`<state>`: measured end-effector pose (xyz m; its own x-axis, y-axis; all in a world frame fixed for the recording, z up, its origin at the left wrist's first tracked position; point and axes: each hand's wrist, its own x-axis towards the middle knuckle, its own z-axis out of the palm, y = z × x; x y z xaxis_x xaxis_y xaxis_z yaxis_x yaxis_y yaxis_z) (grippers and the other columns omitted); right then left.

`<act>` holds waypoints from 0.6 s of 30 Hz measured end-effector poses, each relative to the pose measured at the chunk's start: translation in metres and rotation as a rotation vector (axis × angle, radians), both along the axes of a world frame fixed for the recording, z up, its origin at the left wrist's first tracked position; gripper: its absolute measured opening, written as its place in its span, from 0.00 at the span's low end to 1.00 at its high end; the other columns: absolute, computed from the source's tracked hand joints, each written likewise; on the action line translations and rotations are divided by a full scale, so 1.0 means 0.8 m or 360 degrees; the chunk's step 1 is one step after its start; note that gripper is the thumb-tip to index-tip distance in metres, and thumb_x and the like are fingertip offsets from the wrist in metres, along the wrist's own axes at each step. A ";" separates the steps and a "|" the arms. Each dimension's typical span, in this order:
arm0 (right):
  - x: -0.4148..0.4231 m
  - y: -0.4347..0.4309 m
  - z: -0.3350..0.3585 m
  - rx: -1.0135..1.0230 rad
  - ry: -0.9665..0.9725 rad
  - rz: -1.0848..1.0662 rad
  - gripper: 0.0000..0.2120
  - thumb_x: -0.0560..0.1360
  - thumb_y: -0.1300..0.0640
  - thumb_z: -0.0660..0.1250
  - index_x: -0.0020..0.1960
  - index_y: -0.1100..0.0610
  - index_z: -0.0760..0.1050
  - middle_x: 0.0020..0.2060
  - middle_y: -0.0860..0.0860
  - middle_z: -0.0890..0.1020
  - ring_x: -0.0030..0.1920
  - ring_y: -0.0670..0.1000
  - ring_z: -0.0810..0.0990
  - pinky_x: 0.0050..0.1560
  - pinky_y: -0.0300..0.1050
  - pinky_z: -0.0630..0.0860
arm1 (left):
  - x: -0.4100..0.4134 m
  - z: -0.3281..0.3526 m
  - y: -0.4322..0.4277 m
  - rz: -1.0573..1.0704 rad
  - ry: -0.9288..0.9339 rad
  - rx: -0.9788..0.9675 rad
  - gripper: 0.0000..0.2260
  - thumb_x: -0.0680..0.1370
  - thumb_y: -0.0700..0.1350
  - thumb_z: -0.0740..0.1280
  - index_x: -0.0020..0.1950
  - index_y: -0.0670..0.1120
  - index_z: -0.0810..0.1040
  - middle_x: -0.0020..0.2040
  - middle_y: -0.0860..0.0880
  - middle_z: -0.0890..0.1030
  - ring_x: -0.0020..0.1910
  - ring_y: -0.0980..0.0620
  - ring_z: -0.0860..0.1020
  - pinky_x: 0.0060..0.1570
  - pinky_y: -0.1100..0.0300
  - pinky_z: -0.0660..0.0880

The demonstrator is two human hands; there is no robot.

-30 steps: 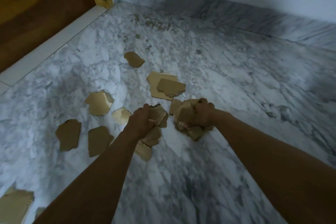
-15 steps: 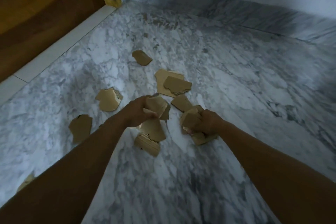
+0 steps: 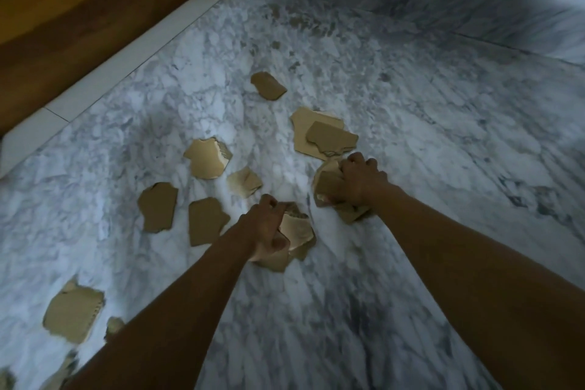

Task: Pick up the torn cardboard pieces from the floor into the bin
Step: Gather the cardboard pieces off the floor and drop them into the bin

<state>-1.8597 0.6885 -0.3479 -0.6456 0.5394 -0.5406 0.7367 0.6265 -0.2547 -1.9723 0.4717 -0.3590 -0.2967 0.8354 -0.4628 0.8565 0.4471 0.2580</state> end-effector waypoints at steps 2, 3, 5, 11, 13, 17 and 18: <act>-0.002 -0.003 -0.007 -0.0020 0.0038 -0.0015 0.47 0.69 0.34 0.72 0.78 0.53 0.58 0.73 0.56 0.65 0.71 0.62 0.68 0.68 0.61 0.67 | -0.003 -0.006 -0.001 0.0029 -0.0053 0.0007 0.34 0.75 0.53 0.70 0.76 0.44 0.59 0.64 0.42 0.71 0.60 0.43 0.75 0.52 0.50 0.75; 0.000 -0.005 -0.006 -0.0079 0.0079 -0.0056 0.46 0.70 0.35 0.72 0.79 0.54 0.58 0.73 0.57 0.68 0.70 0.61 0.70 0.67 0.58 0.68 | -0.003 -0.008 -0.001 0.0066 -0.0098 0.0020 0.35 0.76 0.52 0.70 0.77 0.44 0.58 0.62 0.42 0.75 0.59 0.44 0.77 0.51 0.52 0.76; 0.006 -0.008 -0.005 -0.0299 0.0243 -0.0202 0.43 0.72 0.33 0.69 0.77 0.57 0.60 0.70 0.59 0.73 0.68 0.60 0.73 0.68 0.52 0.67 | -0.001 -0.008 0.000 0.0174 -0.0185 0.0054 0.33 0.75 0.50 0.70 0.75 0.45 0.60 0.56 0.43 0.79 0.53 0.45 0.79 0.43 0.55 0.74; 0.035 -0.015 -0.007 -0.0457 0.0557 -0.0394 0.39 0.67 0.45 0.80 0.66 0.58 0.62 0.52 0.58 0.78 0.49 0.56 0.78 0.46 0.53 0.77 | -0.002 -0.011 0.004 0.0465 -0.0467 0.0053 0.25 0.74 0.45 0.69 0.69 0.49 0.66 0.46 0.48 0.79 0.45 0.48 0.79 0.35 0.61 0.71; 0.052 -0.009 -0.003 -0.0657 0.0636 -0.0569 0.40 0.63 0.44 0.82 0.64 0.59 0.66 0.54 0.54 0.79 0.51 0.53 0.79 0.43 0.44 0.79 | -0.003 -0.011 0.000 0.0618 -0.0643 0.0102 0.23 0.75 0.43 0.70 0.67 0.48 0.67 0.47 0.50 0.78 0.46 0.52 0.78 0.36 0.67 0.71; 0.097 0.005 0.017 -0.0908 0.0795 -0.0922 0.29 0.64 0.46 0.82 0.58 0.59 0.81 0.49 0.55 0.86 0.46 0.54 0.85 0.42 0.49 0.84 | 0.006 0.002 0.001 0.0843 -0.0791 0.0317 0.21 0.74 0.46 0.74 0.64 0.50 0.70 0.48 0.55 0.79 0.48 0.57 0.79 0.34 0.73 0.69; 0.110 0.009 0.026 -0.0972 0.0852 -0.1034 0.26 0.64 0.47 0.82 0.56 0.58 0.82 0.49 0.56 0.86 0.47 0.55 0.86 0.47 0.53 0.85 | 0.011 0.012 0.008 0.0870 -0.0831 0.0388 0.19 0.74 0.44 0.74 0.61 0.51 0.71 0.46 0.56 0.80 0.45 0.60 0.79 0.33 0.75 0.70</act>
